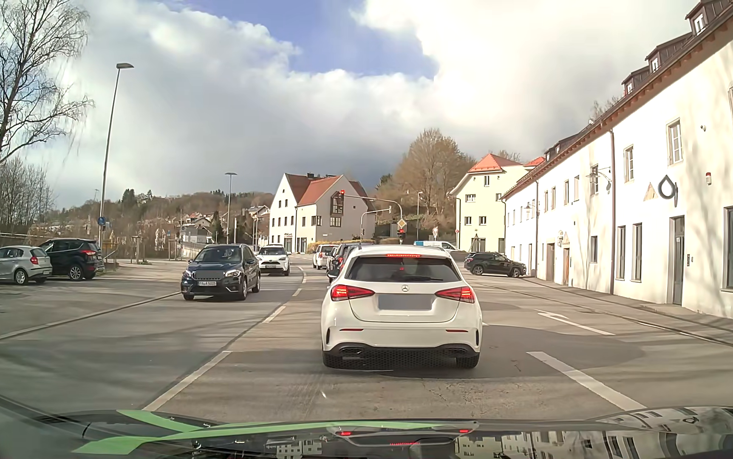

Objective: Follow the waypoints while adhering to traffic rules and regulations

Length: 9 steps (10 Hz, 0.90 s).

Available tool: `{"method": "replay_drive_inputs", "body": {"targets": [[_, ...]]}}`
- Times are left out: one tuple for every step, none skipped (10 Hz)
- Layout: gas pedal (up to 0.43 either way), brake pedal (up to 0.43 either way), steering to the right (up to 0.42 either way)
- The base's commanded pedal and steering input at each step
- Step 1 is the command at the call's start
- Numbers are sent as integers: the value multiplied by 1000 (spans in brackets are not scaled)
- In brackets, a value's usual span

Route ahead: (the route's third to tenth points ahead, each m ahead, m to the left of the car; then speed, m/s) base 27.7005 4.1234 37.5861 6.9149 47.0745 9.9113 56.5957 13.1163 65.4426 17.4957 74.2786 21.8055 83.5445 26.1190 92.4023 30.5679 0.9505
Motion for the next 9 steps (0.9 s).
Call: {"method": "replay_drive_inputs", "body": {"targets": [[0, 104, -31], [0, 110, -31], [0, 116, -31], [0, 122, -32], [0, 122, -31], [0, 122, -32], [0, 122, -31], [0, 116, -32], [0, 110, -32]]}}
